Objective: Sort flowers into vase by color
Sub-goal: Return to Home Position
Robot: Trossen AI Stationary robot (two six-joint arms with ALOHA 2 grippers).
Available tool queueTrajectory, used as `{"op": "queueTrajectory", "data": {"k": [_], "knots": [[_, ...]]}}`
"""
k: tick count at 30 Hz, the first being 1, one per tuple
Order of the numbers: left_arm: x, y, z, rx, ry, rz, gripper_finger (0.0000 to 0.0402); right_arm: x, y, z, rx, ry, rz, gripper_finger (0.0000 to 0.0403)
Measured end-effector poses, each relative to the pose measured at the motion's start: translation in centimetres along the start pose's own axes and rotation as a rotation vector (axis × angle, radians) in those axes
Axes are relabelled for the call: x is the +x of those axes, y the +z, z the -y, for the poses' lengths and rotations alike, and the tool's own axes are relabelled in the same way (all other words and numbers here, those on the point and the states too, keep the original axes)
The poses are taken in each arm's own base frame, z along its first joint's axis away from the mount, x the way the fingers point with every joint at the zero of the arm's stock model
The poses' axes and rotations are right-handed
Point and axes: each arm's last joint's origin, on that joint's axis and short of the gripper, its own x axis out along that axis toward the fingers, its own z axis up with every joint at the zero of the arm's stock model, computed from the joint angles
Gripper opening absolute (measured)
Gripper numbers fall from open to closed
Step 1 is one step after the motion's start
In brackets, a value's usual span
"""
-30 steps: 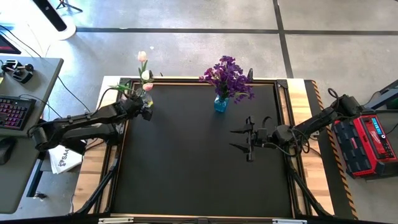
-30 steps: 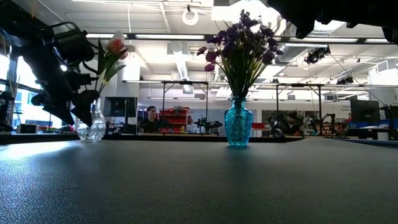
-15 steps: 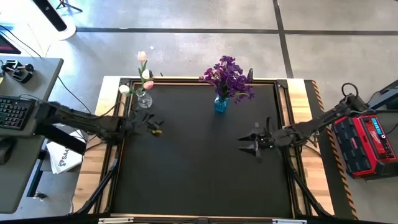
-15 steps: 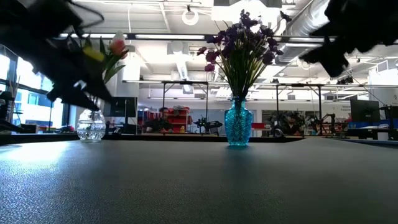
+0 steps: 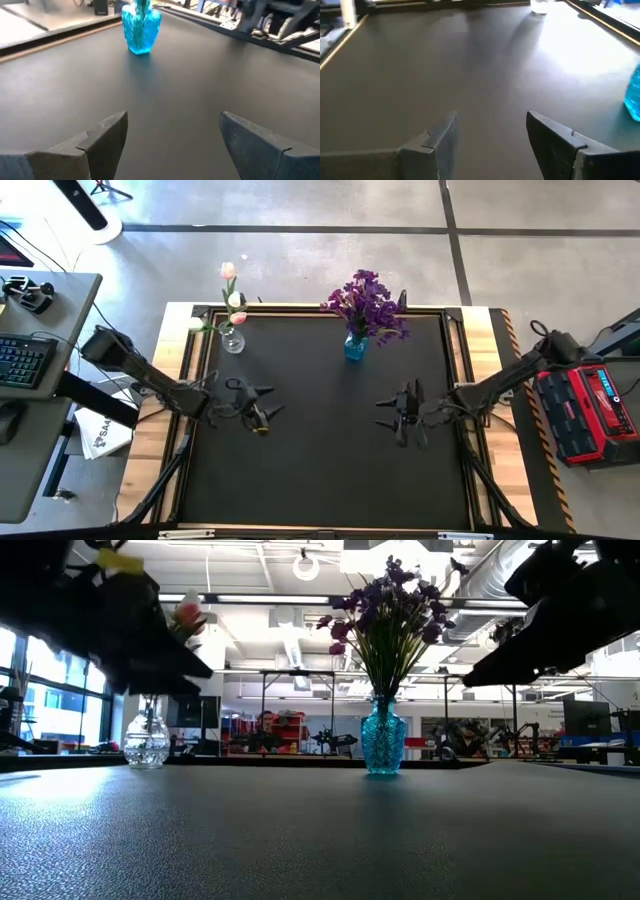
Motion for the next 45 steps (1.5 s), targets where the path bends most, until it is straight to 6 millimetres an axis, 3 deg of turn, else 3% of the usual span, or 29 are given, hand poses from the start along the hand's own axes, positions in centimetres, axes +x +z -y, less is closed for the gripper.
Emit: {"op": "queueTrajectory", "data": {"k": [4,9,12,16,25,32,39,45], "knots": [[1.1,-1.0,0.4,-0.017,0.010,0.007,0.0300,-0.6,0.8,0.5,-0.028,0.083,0.016,0.0183],[1.6,-0.7,0.7,0.029,-0.004,0.044,0.0300,-2.2,1.8,1.4,-0.070,0.272,0.069,0.0110],[1.6,-0.3,0.7,0.066,-0.043,0.040,0.0300,-3.3,1.2,2.4,-0.082,0.357,0.116,0.0060],[1.6,0.1,0.7,0.087,-0.103,0.026,0.0300,-4.7,-0.1,4.0,-0.016,0.337,0.177,0.0007],[1.8,1.5,0.0,0.105,-0.100,0.062,0.0300,-7.6,-1.7,5.5,0.018,0.346,0.289,0.0003],[1.5,2.6,-0.7,0.195,-0.107,0.087,0.0300,-8.8,-1.7,5.8,-0.021,0.411,0.366,0.0001],[-0.9,1.8,-3.8,0.175,-0.174,0.141,0.0300,-8.9,-1.7,5.7,-0.026,0.430,0.363,0.0000],[-1.9,2.9,-6.8,0.138,-0.335,0.252,0.0300,-9.0,-1.6,5.5,-0.056,0.504,0.381,0.0000]]}}
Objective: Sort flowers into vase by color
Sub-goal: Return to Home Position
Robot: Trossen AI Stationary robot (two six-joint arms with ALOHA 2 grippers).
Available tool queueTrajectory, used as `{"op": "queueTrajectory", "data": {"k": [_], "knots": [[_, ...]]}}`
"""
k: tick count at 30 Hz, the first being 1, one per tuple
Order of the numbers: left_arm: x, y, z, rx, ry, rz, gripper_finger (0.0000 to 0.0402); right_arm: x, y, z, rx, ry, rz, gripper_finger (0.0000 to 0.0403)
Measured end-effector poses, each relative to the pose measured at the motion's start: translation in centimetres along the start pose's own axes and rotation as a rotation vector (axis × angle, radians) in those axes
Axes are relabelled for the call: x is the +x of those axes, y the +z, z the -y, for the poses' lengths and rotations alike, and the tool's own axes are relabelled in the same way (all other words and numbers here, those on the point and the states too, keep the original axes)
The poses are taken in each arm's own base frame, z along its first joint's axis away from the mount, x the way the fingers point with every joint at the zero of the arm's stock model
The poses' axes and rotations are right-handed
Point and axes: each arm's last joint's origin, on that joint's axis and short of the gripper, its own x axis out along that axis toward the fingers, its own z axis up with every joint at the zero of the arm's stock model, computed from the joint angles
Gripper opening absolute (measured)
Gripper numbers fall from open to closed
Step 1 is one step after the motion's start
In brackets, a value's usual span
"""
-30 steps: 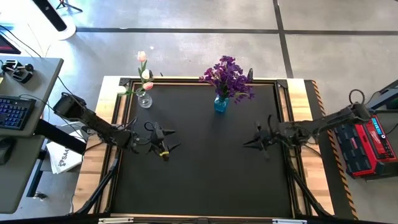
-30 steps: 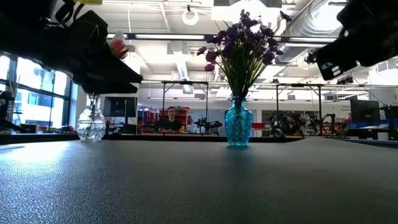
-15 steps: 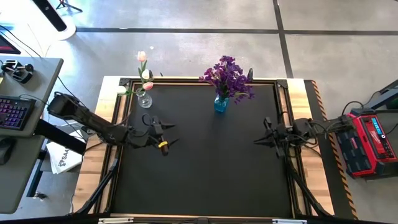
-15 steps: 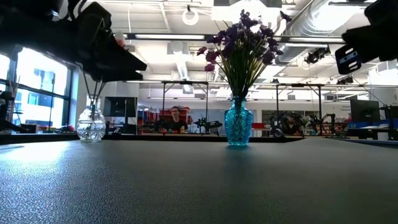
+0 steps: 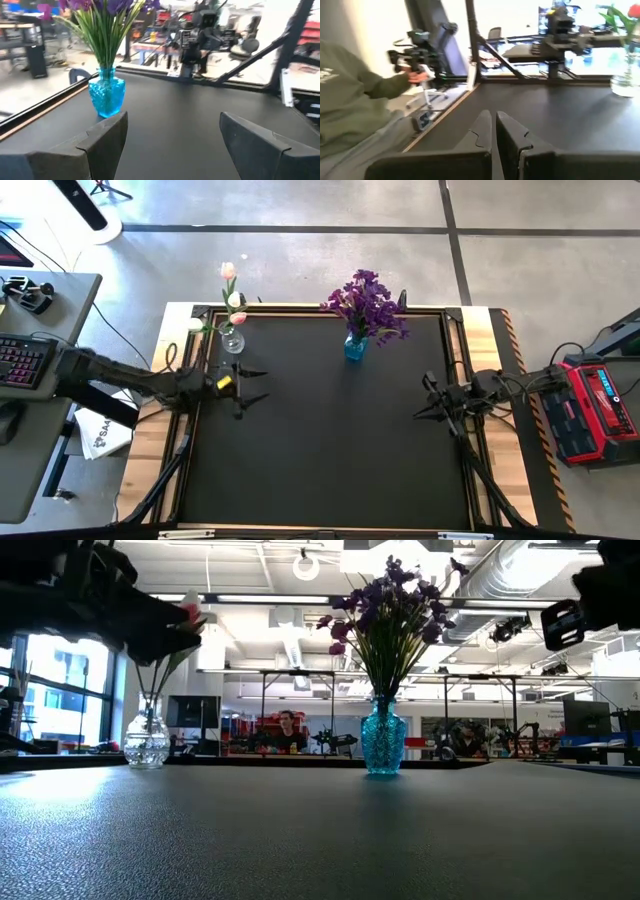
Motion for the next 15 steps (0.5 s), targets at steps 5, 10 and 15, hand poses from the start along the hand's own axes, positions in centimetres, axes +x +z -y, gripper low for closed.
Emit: {"op": "queueTrajectory", "data": {"k": [5,10,15], "knots": [[-0.7,0.0,-2.0,-0.014,-0.075,0.050,0.0300,0.0,0.0,-0.1,-0.008,0.044,0.001,0.0000],[-1.3,-0.1,-2.7,0.002,-0.053,0.024,0.0300,0.0,0.0,-0.1,0.044,0.044,0.000,0.0000],[-2.0,-0.6,-2.7,0.005,-0.050,-0.029,0.0300,0.0,0.0,-0.1,0.060,0.044,-0.001,0.0000]]}}
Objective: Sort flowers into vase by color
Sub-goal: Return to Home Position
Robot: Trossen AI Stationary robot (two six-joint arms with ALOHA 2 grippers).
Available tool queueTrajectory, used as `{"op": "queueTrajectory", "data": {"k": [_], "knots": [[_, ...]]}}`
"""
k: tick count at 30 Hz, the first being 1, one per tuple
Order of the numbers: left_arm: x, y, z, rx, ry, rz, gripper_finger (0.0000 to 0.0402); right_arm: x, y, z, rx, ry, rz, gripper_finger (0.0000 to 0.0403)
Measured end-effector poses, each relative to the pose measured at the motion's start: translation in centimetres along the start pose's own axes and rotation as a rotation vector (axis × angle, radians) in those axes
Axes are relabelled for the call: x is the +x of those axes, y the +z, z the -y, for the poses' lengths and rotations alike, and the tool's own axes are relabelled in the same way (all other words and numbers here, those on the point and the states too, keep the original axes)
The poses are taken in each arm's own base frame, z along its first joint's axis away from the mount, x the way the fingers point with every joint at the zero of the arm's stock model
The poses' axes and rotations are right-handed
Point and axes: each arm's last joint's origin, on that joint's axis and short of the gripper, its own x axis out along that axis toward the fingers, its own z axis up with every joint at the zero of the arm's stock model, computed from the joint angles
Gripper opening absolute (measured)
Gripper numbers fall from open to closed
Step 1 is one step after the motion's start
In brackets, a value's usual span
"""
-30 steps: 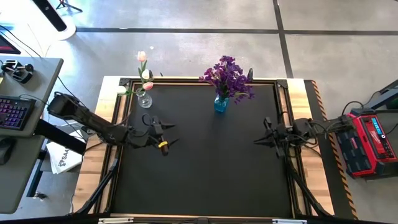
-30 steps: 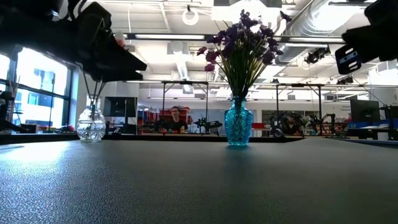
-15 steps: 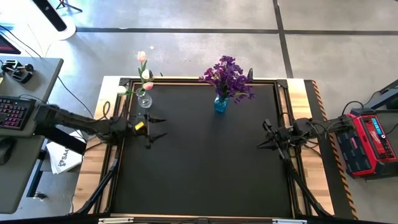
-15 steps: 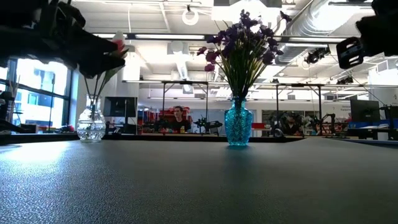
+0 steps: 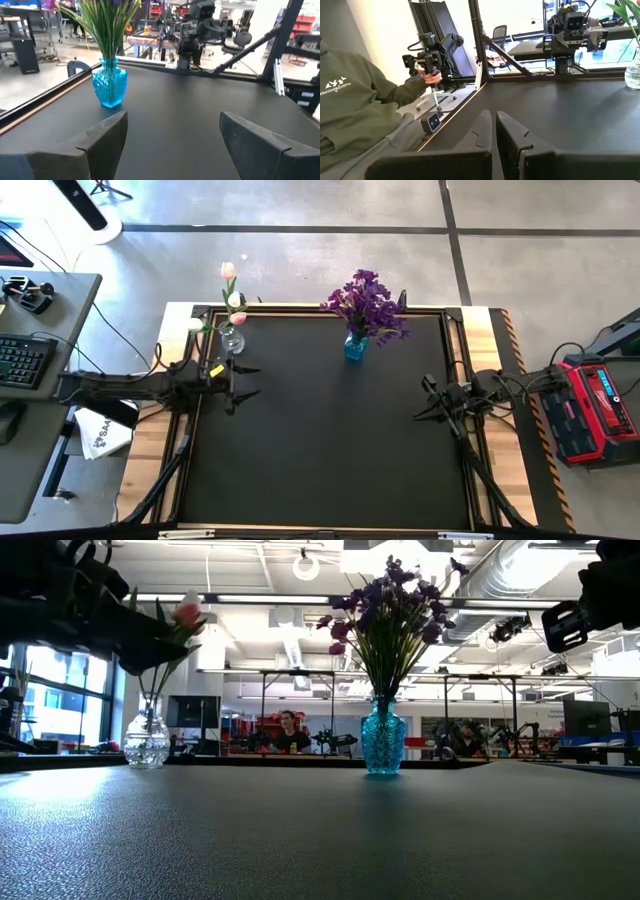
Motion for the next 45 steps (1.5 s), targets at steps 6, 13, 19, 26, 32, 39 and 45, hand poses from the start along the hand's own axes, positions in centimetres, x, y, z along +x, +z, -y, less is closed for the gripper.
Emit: {"op": "queueTrajectory", "data": {"k": [6,13,19,26,32,39,45], "knots": [[-0.9,-0.1,0.1,0.029,0.003,-0.003,0.0300,0.0,0.0,0.0,0.000,0.000,0.000,0.0000],[-2.0,0.1,0.2,0.058,-0.012,0.044,0.0300,0.0,0.0,0.0,0.000,0.000,0.000,0.0000],[-2.3,0.3,0.4,0.091,-0.057,0.076,0.0300,0.0,0.0,0.0,0.000,0.000,0.000,0.0000],[-2.1,0.1,0.4,0.205,-0.048,0.054,0.0300,0.0,0.0,0.0,0.000,0.000,0.000,0.0000],[-2.1,0.1,0.4,0.169,-0.050,0.048,0.0300,0.0,0.0,0.0,0.000,-0.001,-0.001,0.0000],[-2.1,0.1,0.4,0.126,-0.051,0.048,0.0300,0.0,0.0,0.0,0.000,-0.001,0.000,0.0000],[-2.2,0.2,0.7,0.125,-0.069,0.060,0.0300,0.0,0.0,-0.1,0.000,0.003,-0.002,0.0000]]}}
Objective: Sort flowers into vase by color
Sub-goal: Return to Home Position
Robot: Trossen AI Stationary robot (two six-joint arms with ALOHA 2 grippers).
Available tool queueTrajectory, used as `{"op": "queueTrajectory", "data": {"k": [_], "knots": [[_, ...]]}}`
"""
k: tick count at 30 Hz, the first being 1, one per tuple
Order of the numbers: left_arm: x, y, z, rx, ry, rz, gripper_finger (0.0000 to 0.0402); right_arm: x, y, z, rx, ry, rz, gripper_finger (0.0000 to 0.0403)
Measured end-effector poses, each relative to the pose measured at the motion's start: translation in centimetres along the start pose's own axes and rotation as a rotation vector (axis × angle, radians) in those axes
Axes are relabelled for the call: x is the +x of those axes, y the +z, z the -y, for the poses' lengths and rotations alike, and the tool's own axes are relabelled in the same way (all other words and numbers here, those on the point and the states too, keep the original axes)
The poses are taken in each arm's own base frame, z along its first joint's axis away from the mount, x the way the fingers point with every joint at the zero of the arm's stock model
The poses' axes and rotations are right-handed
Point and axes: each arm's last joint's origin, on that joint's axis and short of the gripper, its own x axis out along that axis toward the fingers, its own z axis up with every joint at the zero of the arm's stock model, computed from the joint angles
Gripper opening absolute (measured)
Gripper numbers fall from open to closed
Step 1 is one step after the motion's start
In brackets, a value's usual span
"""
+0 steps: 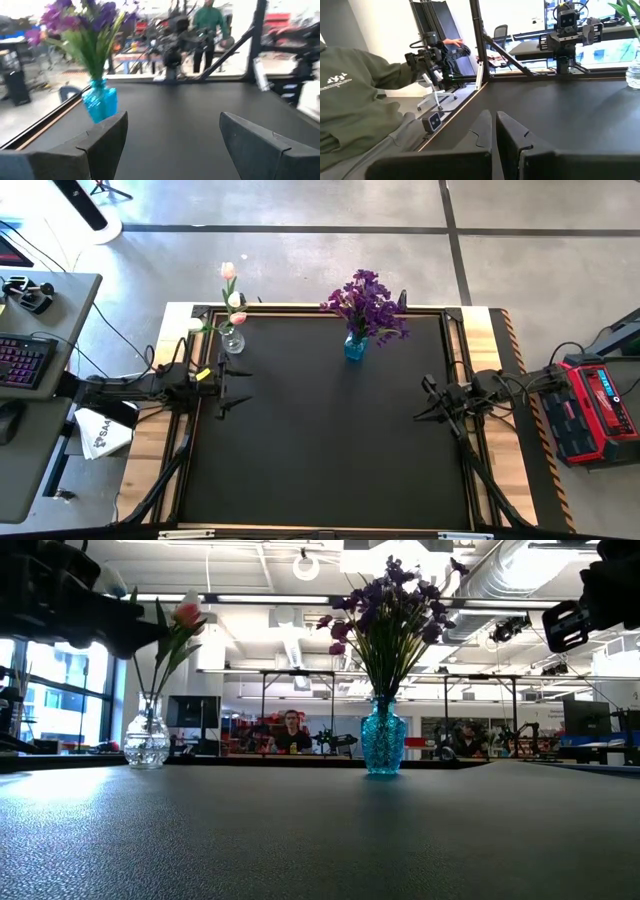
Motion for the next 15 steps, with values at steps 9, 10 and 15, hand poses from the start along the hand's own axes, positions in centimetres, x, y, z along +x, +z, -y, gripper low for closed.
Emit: {"op": "queueTrajectory", "data": {"k": [9,10,15], "knots": [[-0.2,0.2,0.5,-0.002,-0.055,0.024,0.0300,0.5,-1.4,0.4,-0.006,-0.004,0.037,0.0000],[-0.2,0.2,0.5,-0.001,-0.055,0.024,0.0300,0.5,-1.3,0.5,-0.006,-0.017,0.042,0.0000],[-0.2,0.3,0.5,-0.002,-0.055,0.030,0.0300,0.4,-1.3,0.8,-0.008,-0.055,0.050,0.0000]]}}
